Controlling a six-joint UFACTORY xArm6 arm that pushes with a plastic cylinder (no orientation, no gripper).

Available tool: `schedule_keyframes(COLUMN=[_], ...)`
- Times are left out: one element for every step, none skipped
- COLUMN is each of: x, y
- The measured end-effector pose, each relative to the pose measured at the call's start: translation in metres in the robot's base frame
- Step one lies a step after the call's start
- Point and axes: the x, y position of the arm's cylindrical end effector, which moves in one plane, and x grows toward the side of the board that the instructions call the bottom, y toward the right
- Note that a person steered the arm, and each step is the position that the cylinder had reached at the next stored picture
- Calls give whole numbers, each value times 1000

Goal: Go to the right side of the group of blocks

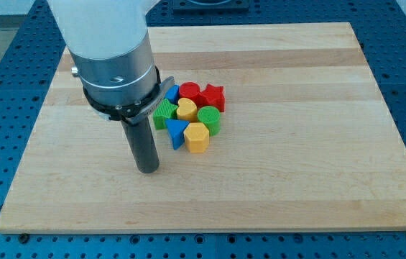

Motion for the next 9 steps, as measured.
schedule_keyframes(x=[0,0,2,-1,-9,-31,-58,-75,-76], y=[-1,-1,30,84,126,150,157,165,171])
